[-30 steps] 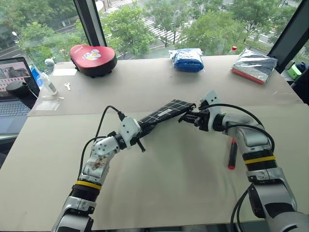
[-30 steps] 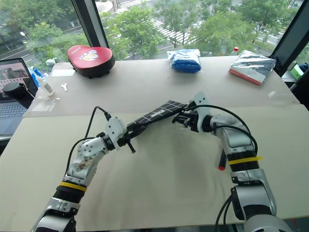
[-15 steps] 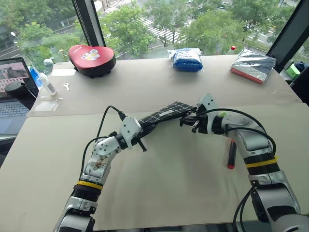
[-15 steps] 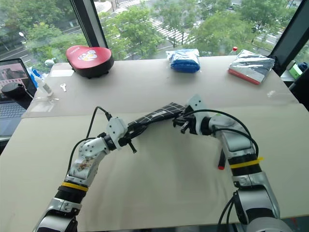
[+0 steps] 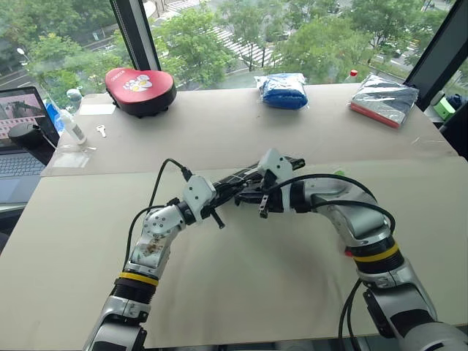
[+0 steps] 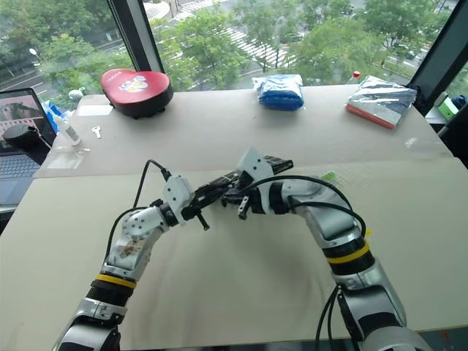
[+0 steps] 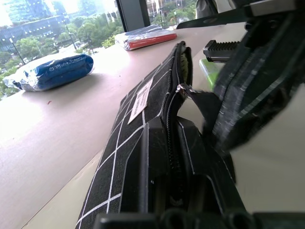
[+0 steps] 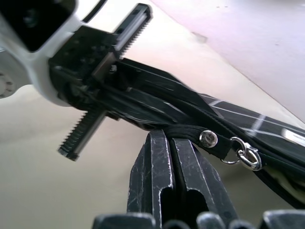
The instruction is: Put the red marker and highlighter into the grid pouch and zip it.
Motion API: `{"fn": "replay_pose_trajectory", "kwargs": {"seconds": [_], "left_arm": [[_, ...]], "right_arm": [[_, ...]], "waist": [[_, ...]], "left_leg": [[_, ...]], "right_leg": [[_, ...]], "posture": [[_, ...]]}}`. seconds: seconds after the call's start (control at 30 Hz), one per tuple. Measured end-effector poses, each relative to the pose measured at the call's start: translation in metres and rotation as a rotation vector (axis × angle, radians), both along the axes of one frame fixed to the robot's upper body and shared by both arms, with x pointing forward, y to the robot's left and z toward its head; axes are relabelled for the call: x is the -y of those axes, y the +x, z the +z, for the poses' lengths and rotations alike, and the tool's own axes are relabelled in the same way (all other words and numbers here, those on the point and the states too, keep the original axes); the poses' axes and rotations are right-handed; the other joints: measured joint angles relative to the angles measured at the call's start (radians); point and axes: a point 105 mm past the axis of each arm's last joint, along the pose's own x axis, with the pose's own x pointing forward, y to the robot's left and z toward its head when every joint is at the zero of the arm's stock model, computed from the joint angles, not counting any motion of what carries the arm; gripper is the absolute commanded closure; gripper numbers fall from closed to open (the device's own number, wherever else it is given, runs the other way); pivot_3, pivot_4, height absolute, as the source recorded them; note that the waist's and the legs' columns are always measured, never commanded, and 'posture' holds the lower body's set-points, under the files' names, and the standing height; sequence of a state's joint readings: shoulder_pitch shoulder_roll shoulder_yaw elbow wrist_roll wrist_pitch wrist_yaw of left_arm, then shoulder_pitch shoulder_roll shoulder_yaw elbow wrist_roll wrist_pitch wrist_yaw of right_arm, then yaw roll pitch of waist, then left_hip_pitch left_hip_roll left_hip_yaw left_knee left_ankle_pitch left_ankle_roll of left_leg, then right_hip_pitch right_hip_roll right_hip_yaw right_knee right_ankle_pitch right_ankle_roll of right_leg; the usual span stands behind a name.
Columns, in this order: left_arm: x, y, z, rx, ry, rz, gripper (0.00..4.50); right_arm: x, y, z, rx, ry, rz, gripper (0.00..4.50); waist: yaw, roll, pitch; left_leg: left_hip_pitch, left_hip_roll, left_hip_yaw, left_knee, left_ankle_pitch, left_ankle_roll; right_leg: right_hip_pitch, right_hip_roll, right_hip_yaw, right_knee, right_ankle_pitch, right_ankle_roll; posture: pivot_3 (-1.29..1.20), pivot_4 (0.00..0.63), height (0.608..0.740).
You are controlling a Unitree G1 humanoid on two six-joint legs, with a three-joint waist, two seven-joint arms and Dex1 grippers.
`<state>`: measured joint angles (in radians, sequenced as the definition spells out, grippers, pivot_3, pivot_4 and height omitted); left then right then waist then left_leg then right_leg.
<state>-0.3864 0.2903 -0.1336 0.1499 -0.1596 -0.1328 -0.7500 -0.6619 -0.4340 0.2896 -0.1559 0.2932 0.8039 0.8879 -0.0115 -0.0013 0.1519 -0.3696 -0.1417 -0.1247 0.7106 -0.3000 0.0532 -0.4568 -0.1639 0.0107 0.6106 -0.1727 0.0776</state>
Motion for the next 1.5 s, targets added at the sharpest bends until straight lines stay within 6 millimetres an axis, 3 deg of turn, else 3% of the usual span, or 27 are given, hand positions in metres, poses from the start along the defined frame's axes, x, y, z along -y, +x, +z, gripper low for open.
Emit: {"fn": "replay_pose_trajectory", "kwargs": {"seconds": [0.1,0.23,0.4,0.5,0.67,0.87,1.03,1.1,1.23,1.5], "left_arm": [[0.0,0.0,-0.002,-0.01,0.0,0.0,4.5],[0.001,0.001,-0.003,-0.013,-0.005,-0.002,4.5],[0.002,0.001,-0.002,-0.013,-0.005,-0.003,4.5],[0.002,0.001,-0.003,-0.014,-0.006,-0.004,4.5],[0.005,0.001,-0.003,-0.016,-0.011,-0.012,4.5],[0.004,0.001,-0.004,-0.021,-0.008,-0.012,4.5],[0.001,0.002,-0.005,-0.023,-0.02,0.013,4.5],[0.0,0.002,-0.006,-0.027,-0.026,0.018,4.5],[0.002,0.002,-0.008,-0.037,-0.037,0.019,4.5],[0.012,0.005,-0.014,-0.06,-0.074,0.009,4.5]], "right_arm": [[-0.002,0.002,-0.006,-0.006,-0.012,-0.027,4.46],[-0.001,0.008,-0.009,-0.014,-0.005,-0.072,3.49],[0.026,0.02,0.004,-0.017,0.018,-0.17,1.66],[0.032,0.011,0.019,-0.063,0.086,-0.136,1.66],[0.044,-0.034,0.043,-0.084,0.188,0.04,1.66],[0.11,-0.034,0.051,-0.005,0.114,-0.199,1.66],[0.173,-0.028,0.037,-0.03,0.001,-0.587,1.66],[0.189,-0.035,0.024,-0.074,-0.056,-0.687,1.66],[0.205,-0.049,-0.003,-0.154,-0.146,-0.804,1.66],[0.22,-0.045,-0.02,-0.155,-0.173,-0.982,1.66]], "waist": [[0.0,0.0,0.0],[0.0,0.0,0.0],[0.002,0.0,0.0],[0.002,0.0,0.0],[0.007,0.0,0.0],[0.024,-0.001,0.0],[0.026,-0.001,0.0],[0.029,-0.001,0.0],[0.031,-0.002,0.0],[0.034,-0.003,0.001]], "left_leg": [[0.0,0.0,0.0,0.0,0.0,0.0],[0.0,0.0,0.0,0.0,0.0,0.0],[0.0,0.0,0.0,0.0,0.0,0.0],[0.0,0.0,0.0,0.0,0.0,0.0],[0.0,0.0,0.0,0.0,-0.001,0.001],[0.0,0.0,0.001,0.0,-0.001,0.001],[0.0,0.001,0.003,0.0,-0.001,0.001],[0.0,0.001,0.003,0.0,-0.001,0.001],[0.0,0.001,0.005,0.001,-0.001,0.001],[0.0,0.001,0.006,0.001,-0.001,0.002]], "right_leg": [[0.0,0.0,0.0,0.0,0.0,0.0],[0.0,0.0,0.0,0.0,0.0,0.0],[0.0,0.0,0.0,0.0,0.0,0.0],[0.0,0.0,0.0,0.0,0.0,0.0],[0.0,0.0,0.0,-0.001,0.0,0.0],[0.0,0.0,0.0,-0.001,0.0,0.0],[0.0,0.0,0.002,-0.001,0.0,0.0],[0.0,0.0,0.002,-0.001,0.0,0.0],[0.001,0.0,0.003,-0.001,0.001,0.001],[0.001,0.0,0.004,-0.002,0.003,0.002]], "posture": [[0.0,0.15,0.74],[0.0,0.15,0.74],[0.0,0.15,0.74],[0.0,0.15,0.74],[0.0,0.15,0.74],[0.0,0.15,0.74],[0.0,0.15,0.74],[0.0,0.15,0.74],[0.0,0.15,0.74],[0.0,0.15,0.74]]}}
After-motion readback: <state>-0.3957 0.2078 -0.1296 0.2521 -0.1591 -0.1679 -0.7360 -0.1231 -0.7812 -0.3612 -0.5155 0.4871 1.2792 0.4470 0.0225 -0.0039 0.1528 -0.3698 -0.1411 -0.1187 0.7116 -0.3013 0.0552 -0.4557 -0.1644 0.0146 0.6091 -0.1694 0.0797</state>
